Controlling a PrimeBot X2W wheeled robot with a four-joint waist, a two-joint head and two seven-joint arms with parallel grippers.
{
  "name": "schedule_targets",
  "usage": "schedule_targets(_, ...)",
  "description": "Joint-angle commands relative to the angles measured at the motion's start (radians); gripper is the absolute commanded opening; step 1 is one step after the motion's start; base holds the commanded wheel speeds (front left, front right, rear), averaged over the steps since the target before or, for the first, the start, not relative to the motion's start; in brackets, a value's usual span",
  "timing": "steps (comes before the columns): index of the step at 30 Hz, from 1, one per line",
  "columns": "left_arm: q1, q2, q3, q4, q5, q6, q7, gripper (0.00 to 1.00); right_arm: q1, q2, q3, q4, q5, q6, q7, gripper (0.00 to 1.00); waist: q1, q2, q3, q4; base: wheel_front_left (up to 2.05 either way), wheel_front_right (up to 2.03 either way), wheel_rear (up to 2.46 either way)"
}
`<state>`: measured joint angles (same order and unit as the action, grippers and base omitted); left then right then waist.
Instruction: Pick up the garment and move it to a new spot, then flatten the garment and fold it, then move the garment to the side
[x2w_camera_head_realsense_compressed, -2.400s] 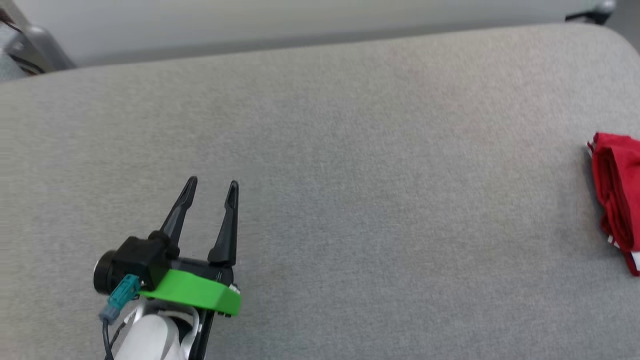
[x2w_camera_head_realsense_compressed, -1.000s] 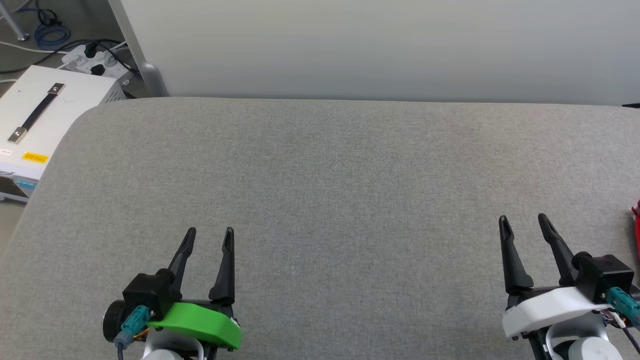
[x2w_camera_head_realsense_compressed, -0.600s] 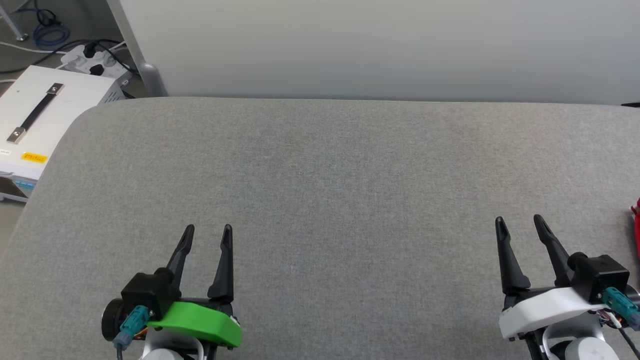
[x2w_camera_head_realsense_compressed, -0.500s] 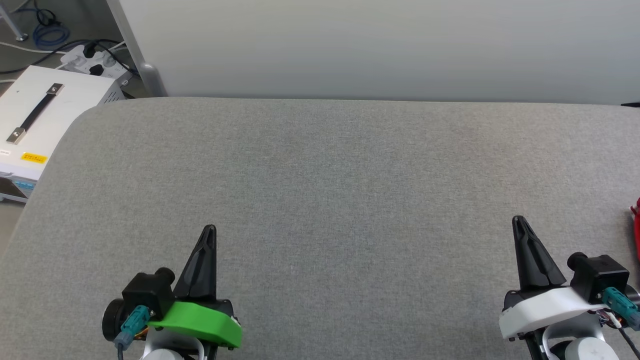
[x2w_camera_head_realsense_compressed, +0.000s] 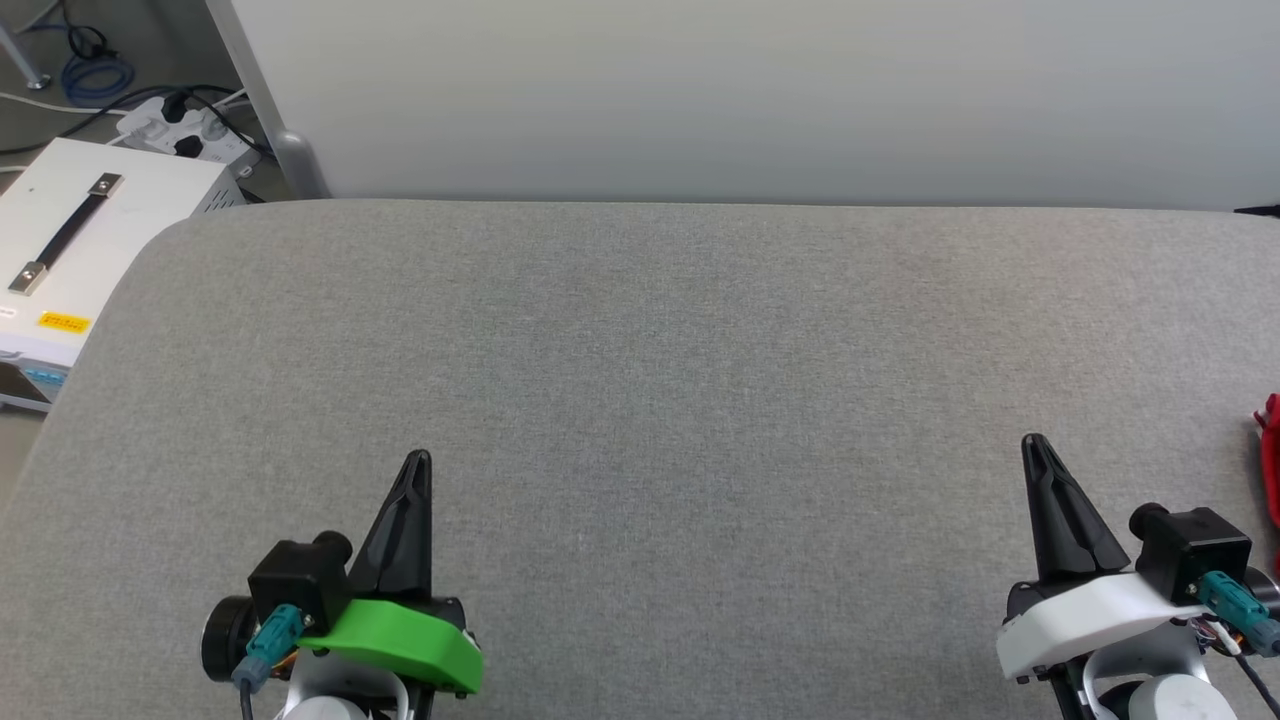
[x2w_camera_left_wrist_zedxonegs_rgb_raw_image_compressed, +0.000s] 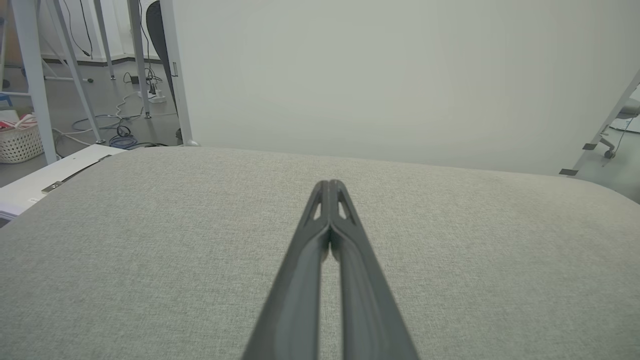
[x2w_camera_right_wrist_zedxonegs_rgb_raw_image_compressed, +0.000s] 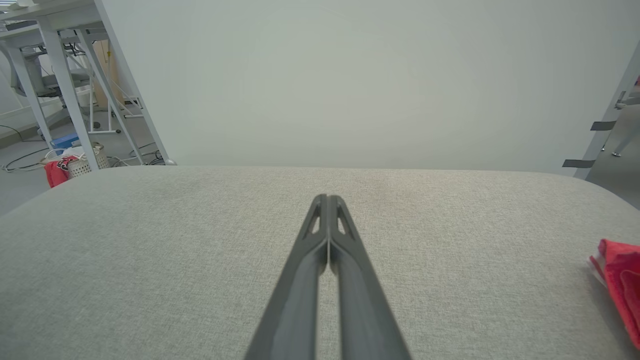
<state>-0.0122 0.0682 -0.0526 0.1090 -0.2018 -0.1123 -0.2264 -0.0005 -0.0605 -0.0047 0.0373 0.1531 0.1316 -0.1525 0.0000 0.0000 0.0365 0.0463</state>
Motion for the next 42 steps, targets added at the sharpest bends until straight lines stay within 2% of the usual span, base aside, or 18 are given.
schedule_targets(1, 0.002, -0.002, 0.006, -0.008, 0.013, 0.007, 0.008, 0.00, 0.000, 0.001, 0.000, -0.004, -0.008, 0.000, 0.005, 0.00, 0.0000, 0.0000, 0.000, -0.001, 0.00, 0.00, 0.00)
schedule_targets(42, 0.006, -0.008, 0.024, -0.048, 0.087, 0.048, 0.094, 0.00, 0.000, 0.005, 0.002, -0.017, -0.065, 0.000, 0.063, 0.00, 0.0000, 0.0000, -0.015, -0.019, 0.00, 0.00, 0.00)
